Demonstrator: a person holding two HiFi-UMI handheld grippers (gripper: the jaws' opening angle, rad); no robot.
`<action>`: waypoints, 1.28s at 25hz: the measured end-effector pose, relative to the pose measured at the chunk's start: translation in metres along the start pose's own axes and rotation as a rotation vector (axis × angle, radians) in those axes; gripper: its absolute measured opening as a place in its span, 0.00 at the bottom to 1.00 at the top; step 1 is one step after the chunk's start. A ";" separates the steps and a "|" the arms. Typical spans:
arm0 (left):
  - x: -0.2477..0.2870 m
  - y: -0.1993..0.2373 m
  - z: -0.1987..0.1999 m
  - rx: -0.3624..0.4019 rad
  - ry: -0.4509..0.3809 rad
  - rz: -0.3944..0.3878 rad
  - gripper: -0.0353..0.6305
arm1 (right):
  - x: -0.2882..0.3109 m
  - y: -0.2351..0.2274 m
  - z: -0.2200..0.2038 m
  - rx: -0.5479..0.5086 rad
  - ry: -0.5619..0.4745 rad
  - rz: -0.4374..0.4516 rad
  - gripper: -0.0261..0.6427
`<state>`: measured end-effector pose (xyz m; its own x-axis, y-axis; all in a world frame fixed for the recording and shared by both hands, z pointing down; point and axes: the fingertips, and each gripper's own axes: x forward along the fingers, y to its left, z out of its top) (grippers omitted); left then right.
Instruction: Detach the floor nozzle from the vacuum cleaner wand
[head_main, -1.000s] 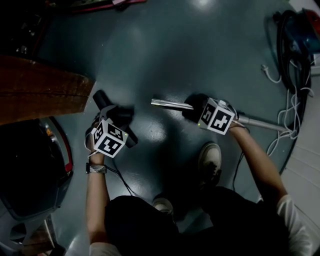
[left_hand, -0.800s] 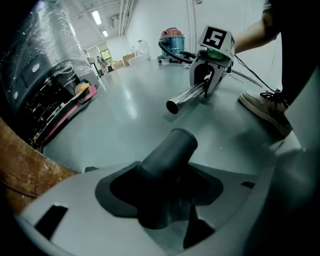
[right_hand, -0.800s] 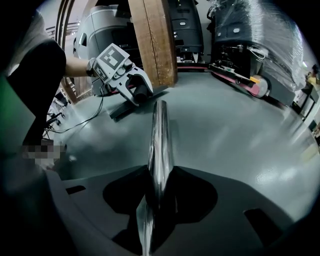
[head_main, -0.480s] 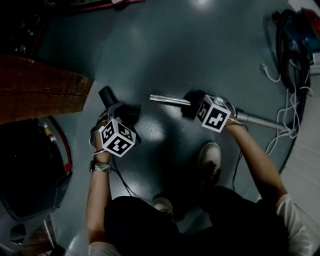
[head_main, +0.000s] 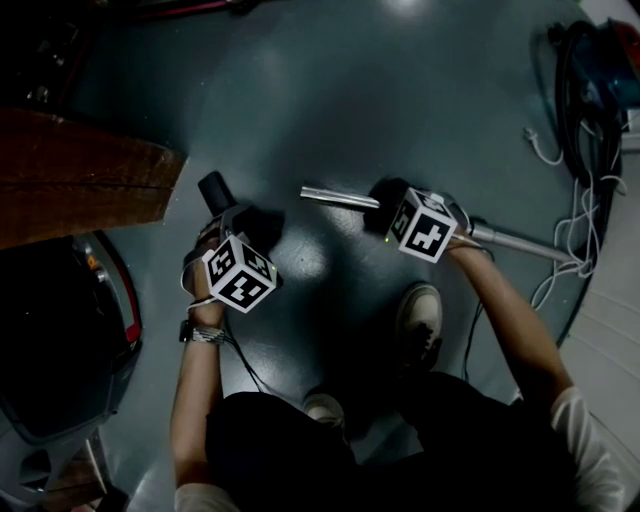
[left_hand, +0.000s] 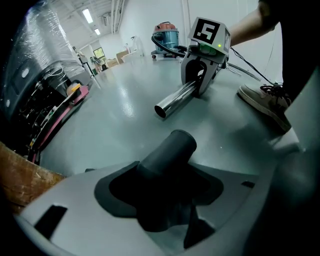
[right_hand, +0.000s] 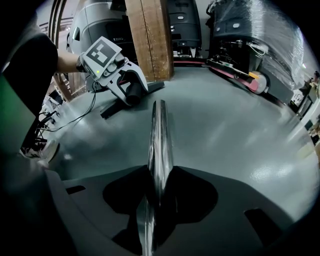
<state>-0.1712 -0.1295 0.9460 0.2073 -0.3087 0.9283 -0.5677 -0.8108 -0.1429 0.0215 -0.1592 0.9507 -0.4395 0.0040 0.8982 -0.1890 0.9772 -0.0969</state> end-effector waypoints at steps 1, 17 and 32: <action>0.000 0.000 0.000 0.002 0.002 0.002 0.44 | 0.000 0.000 0.000 -0.001 -0.004 -0.002 0.28; 0.001 0.002 -0.003 -0.047 -0.003 -0.006 0.47 | -0.004 0.004 0.005 0.029 -0.068 0.031 0.35; -0.051 0.018 0.024 -0.154 -0.210 -0.060 0.57 | -0.063 -0.020 0.035 0.111 -0.322 -0.016 0.47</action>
<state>-0.1730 -0.1408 0.8878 0.3958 -0.3723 0.8395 -0.6607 -0.7503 -0.0212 0.0224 -0.1865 0.8806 -0.6872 -0.0954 0.7202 -0.2845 0.9475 -0.1460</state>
